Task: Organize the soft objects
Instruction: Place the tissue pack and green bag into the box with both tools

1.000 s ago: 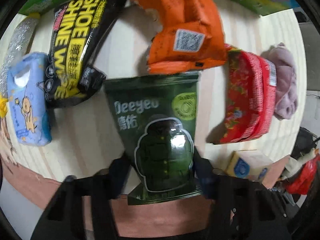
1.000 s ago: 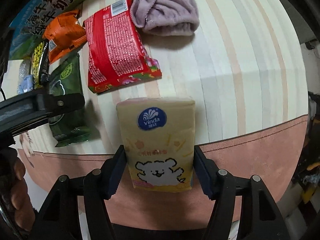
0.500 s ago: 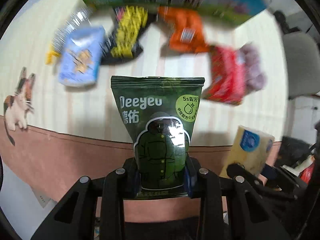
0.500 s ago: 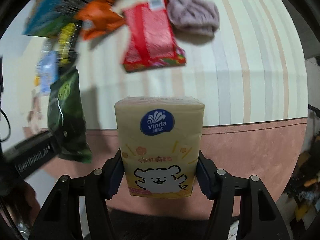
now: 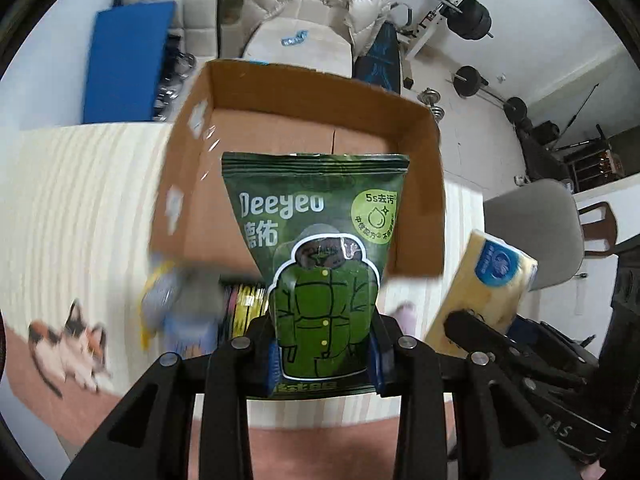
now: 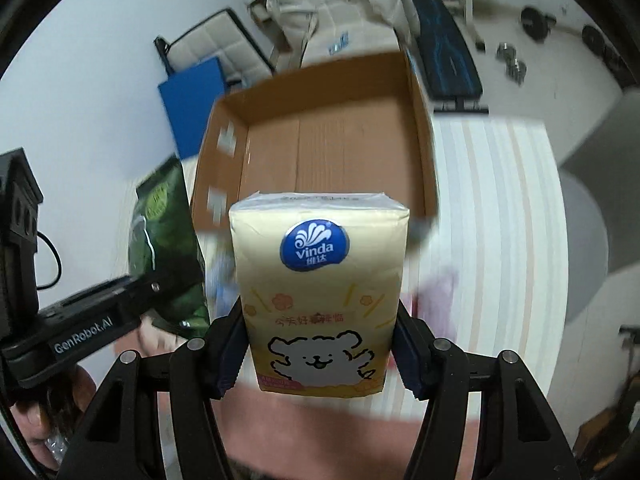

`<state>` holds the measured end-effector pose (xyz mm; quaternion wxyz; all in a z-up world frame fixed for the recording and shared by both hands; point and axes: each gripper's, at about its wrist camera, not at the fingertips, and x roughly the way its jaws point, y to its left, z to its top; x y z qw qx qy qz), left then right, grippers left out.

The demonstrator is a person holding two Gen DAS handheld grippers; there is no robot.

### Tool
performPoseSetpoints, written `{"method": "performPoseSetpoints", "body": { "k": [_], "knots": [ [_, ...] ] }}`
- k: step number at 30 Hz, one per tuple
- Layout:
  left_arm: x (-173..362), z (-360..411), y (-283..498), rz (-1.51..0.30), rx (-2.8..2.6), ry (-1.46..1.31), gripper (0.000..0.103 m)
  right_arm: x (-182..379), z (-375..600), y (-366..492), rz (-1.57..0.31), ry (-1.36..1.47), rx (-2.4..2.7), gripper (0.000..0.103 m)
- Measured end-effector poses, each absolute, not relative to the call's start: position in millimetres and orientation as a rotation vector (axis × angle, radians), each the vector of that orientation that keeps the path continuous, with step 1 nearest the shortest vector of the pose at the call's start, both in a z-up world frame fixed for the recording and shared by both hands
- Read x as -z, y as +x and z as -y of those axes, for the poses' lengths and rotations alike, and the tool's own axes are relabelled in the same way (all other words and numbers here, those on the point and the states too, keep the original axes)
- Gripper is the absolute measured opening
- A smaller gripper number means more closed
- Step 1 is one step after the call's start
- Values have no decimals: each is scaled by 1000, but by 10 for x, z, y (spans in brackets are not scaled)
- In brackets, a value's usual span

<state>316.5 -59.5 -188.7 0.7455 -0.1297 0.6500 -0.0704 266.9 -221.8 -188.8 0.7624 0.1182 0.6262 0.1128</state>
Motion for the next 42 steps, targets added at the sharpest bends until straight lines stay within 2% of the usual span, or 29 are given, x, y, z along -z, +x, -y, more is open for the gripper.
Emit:
{"method": "performPoseSetpoints", "body": {
  "k": [7, 11, 16, 23, 24, 26, 28, 30, 31, 33, 35, 42],
  "knots": [
    [2641, 493, 4340, -1548, 192, -323, 30, 2474, 1974, 3949, -1433, 191, -171, 65],
    [3097, 531, 4729, -1632, 223, -347, 30, 2798, 2020, 4479, -1488, 153, -127, 65],
    [3356, 705, 4952, -1686, 249, -340, 30, 3109, 2006, 4803, -1531, 120, -116, 66],
    [3406, 823, 5062, -1702, 294, -253, 33, 3370, 1906, 5076, -1575, 66, -121, 67],
    [3376, 827, 5065, -1695, 292, -237, 36, 3394, 1902, 5065, -1582, 64, -125, 69],
    [3310, 801, 5061, -1675, 275, -212, 66, 3361, 1918, 5060, -1577, 45, -98, 78],
    [3239, 762, 5025, -1640, 260, -178, 81, 3288, 1907, 4993, -1582, 47, -97, 83],
    [3166, 727, 4984, -1616, 231, -127, 86, 3257, 1897, 4967, -1592, 37, -89, 91],
    [3160, 696, 4984, -1607, 224, -112, 94, 3222, 1891, 4950, -1588, 21, -79, 92],
    [3105, 652, 4911, -1587, 209, -84, 97, 3150, 1881, 4906, -1584, -4, -65, 94],
    [3031, 571, 4815, -1567, 189, -78, 101, 3065, 1876, 4825, -1580, -11, -55, 103],
    [2723, 375, 4474, -1480, 151, -89, 102, 2769, 1845, 4494, -1458, 13, -61, 103]
  ]
}}
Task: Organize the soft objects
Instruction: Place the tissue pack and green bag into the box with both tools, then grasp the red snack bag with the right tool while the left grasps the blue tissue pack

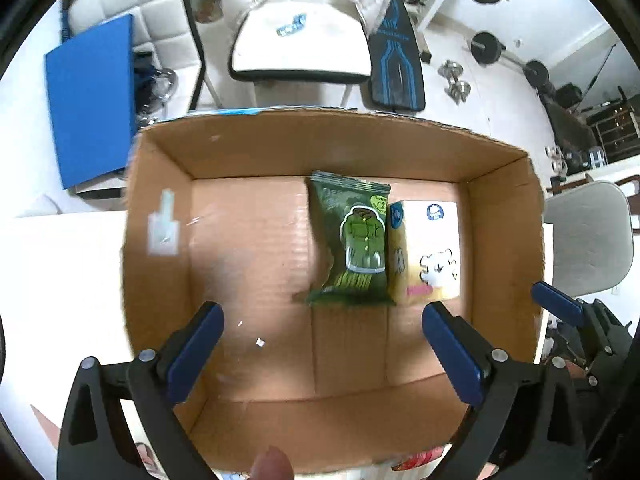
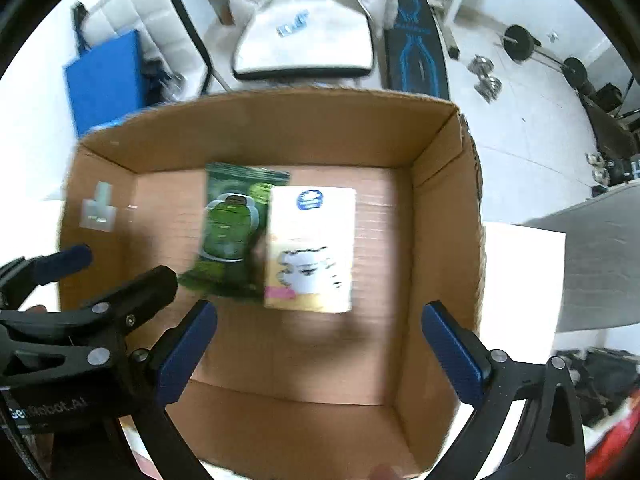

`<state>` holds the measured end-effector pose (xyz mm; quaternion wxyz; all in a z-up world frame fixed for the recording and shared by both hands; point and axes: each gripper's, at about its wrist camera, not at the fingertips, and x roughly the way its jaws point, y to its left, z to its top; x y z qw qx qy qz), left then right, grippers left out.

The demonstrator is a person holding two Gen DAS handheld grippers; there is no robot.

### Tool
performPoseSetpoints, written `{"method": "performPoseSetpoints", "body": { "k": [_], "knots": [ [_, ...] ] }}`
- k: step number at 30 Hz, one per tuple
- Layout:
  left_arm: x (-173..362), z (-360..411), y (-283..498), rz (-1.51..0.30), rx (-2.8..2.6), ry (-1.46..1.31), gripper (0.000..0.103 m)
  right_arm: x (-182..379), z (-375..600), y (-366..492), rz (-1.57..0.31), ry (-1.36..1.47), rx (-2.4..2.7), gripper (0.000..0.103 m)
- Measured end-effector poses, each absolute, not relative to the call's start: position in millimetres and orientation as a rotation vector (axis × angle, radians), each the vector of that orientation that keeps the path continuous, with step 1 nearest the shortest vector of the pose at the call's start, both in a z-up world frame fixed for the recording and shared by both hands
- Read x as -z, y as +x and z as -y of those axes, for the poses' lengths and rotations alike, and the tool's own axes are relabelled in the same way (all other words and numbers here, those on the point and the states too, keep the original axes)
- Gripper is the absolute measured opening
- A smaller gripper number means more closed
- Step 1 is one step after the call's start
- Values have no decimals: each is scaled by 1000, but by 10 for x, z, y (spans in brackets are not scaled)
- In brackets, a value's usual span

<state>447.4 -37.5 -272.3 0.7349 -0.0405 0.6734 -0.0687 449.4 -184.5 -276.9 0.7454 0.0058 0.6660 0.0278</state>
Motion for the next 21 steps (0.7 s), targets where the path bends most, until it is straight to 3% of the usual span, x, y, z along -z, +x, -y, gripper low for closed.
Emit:
{"method": "performPoseSetpoints", "body": {
  "k": [16, 21],
  "knots": [
    [1723, 219, 3213, -1230, 44, -18, 102, 1968, 1824, 3413, -1280, 93, -126, 103],
    [1994, 27, 2578, -1284, -36, -13, 102, 2095, 2079, 2696, -1327, 105, -84, 103]
  ]
}}
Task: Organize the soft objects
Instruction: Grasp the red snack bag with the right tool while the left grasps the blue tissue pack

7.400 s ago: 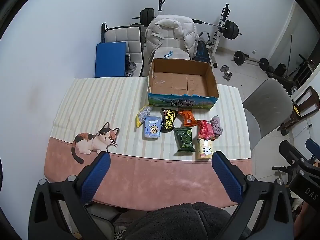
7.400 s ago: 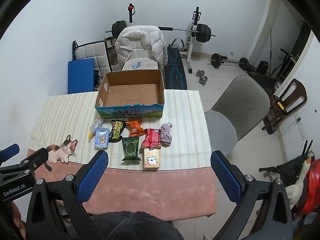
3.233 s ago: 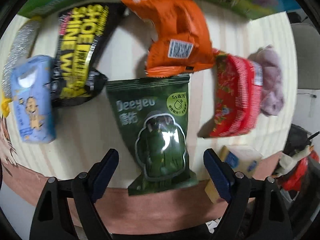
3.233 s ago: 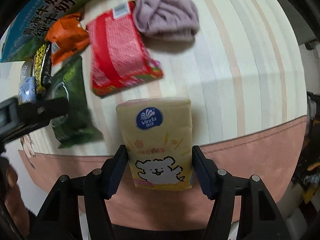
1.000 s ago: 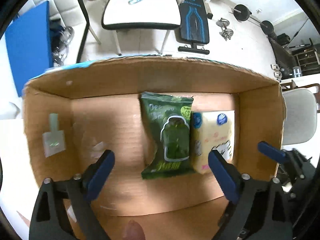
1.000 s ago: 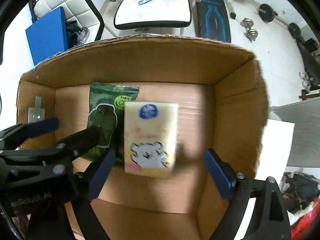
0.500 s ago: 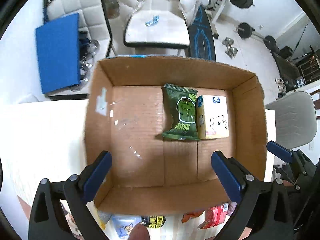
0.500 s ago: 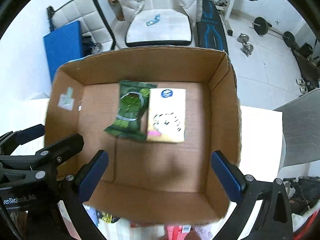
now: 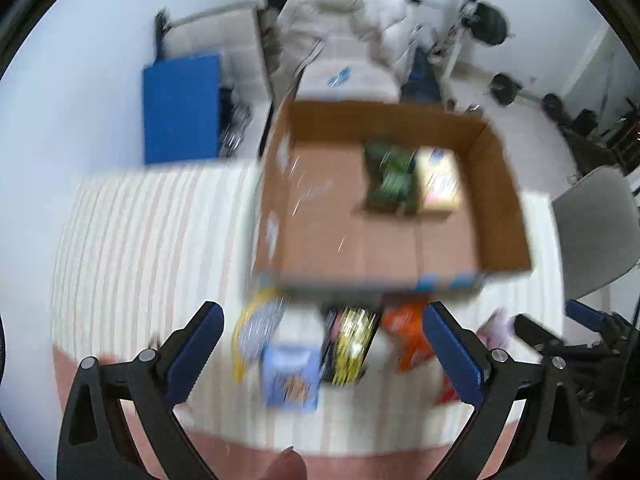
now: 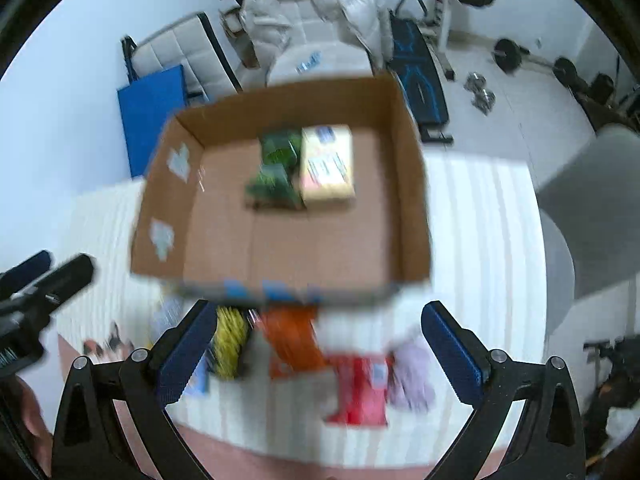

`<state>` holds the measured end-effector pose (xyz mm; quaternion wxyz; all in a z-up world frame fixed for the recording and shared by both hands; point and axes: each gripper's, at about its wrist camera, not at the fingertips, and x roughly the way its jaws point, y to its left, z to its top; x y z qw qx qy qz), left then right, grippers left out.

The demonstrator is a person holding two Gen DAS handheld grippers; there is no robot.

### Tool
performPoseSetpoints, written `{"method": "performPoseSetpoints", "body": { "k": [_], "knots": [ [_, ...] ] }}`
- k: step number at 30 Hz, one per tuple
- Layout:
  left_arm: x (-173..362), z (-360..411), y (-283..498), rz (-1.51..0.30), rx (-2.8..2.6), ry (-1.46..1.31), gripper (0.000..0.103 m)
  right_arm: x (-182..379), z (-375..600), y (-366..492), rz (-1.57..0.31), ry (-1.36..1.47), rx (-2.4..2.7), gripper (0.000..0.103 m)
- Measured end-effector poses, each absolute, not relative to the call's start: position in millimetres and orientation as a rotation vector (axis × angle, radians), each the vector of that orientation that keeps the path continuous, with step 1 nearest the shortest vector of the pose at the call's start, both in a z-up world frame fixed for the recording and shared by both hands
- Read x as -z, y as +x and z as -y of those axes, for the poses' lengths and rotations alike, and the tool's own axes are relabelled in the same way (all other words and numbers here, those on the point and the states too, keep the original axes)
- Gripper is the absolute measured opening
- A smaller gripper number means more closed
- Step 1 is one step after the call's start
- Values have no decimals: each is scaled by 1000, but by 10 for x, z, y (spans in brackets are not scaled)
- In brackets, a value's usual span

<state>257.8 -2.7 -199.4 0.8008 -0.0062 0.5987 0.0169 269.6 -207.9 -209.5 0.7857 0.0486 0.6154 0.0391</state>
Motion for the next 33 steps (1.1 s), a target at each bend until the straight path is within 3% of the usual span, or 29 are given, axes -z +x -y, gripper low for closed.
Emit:
{"method": "performPoseSetpoints", "body": {
  "k": [5, 9, 13, 15, 18, 20, 23, 26, 33],
  "knots": [
    [2874, -310, 2082, -1521, -108, -138, 102, 2689, 2318, 2041, -1448, 148, -42, 103],
    [3403, -411, 2033, -1613, -118, -181, 102, 3275, 2463, 1810, -1580, 248, -18, 86],
    [3744, -435, 2166, -1661, -116, -192, 102, 3583, 2456, 1814, -1617, 262, -10, 82],
    [3886, -411, 2252, -1684, -112, -174, 102, 3709, 2424, 1851, -1638, 241, 7, 72],
    [4055, -345, 2360, -1707, -103, -139, 102, 3836, 2364, 1892, -1660, 201, 30, 70],
    [4136, -304, 2383, -1718, -101, -120, 94, 3890, 2343, 1899, -1673, 189, 33, 58],
    [4197, -233, 2333, -1728, -89, -102, 74, 3929, 2327, 1836, -1684, 185, 34, 57],
    [4193, -195, 2191, -1725, -79, -115, 61, 3931, 2328, 1709, -1699, 188, 20, 55],
    [4170, -121, 1602, -1737, -82, -121, 58, 3971, 2309, 1205, -1760, 145, -45, 55]
  ]
}}
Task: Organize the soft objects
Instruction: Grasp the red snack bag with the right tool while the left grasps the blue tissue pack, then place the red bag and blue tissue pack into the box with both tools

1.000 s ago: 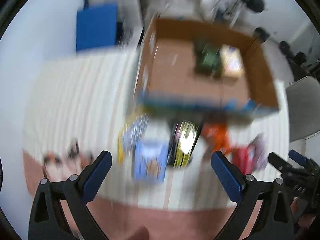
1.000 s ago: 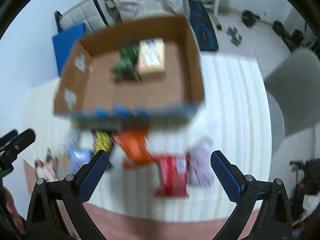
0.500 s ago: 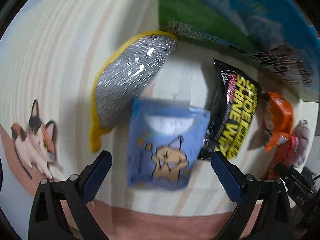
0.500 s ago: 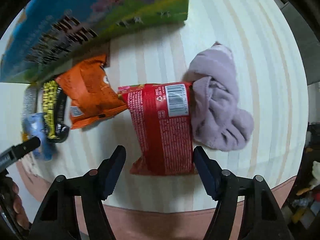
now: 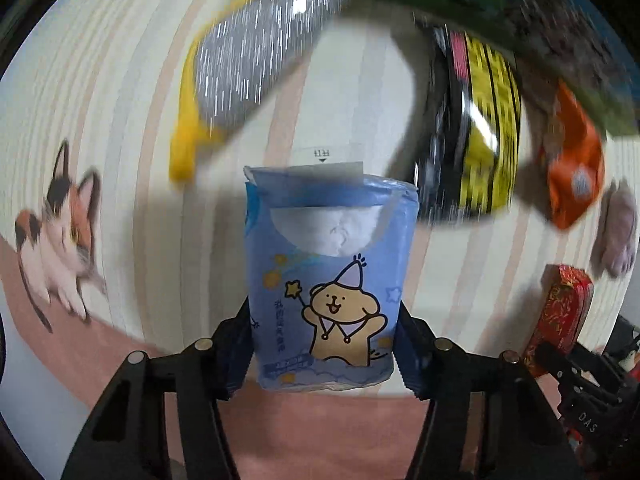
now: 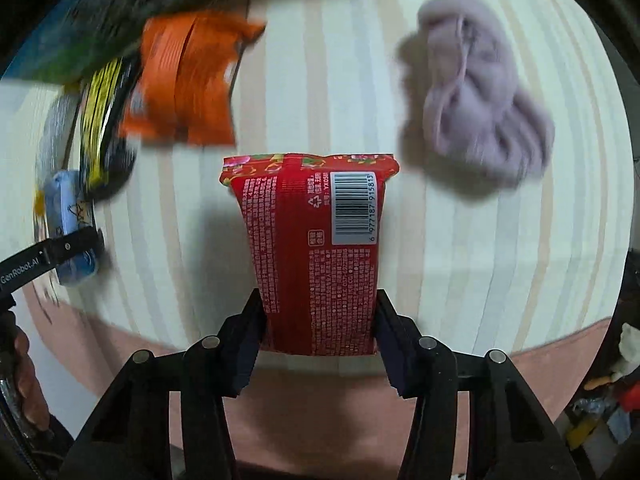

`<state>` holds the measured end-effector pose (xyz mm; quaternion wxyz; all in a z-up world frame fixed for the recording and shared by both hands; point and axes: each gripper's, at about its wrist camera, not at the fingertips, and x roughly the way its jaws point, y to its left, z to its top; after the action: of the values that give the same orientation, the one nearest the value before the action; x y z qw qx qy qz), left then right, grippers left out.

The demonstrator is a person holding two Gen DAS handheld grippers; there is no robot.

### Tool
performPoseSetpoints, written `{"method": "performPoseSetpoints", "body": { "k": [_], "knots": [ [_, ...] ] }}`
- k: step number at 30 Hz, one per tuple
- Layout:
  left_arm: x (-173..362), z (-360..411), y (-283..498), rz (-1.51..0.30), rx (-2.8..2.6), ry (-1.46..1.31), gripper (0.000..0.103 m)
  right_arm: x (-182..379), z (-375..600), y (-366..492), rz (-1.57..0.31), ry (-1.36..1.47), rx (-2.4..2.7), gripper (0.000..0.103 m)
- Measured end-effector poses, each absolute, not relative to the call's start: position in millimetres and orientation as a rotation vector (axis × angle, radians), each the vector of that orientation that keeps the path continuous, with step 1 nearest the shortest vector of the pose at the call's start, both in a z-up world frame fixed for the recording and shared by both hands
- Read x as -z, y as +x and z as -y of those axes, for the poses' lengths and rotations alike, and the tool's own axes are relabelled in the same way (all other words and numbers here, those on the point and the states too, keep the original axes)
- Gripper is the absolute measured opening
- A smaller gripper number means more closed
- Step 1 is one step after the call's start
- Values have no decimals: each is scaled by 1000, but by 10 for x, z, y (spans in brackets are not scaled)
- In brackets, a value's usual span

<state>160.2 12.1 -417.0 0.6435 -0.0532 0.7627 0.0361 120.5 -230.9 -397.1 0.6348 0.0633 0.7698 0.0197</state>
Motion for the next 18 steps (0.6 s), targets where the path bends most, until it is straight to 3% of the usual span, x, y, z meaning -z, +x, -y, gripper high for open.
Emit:
{"method": "performPoseSetpoints", "body": {
  "k": [3, 6, 11, 12, 14, 18],
  "knots": [
    [4242, -84, 1402, -1765, -84, -125, 59, 3994, 2280, 1025, -1775, 110, -66, 55],
    [4287, -68, 1360, -1766, -101, -125, 69, 3995, 2292, 970, -1751, 107, -55, 55],
    [4380, -132, 1455, -1756, -102, -135, 69, 4006, 2182, 1006, -1707, 65, -28, 57],
    [4375, -160, 1443, -1754, -102, -136, 67, 4006, 2165, 1008, -1704, 49, -22, 58],
    [4337, -260, 1481, -1737, -111, -144, 47, 4029, 2027, 1033, -1705, 22, -17, 58],
    [4140, -241, 1472, -1723, -94, -143, 37, 3981, 1643, 1075, -1689, -35, -66, 48]
  ]
}}
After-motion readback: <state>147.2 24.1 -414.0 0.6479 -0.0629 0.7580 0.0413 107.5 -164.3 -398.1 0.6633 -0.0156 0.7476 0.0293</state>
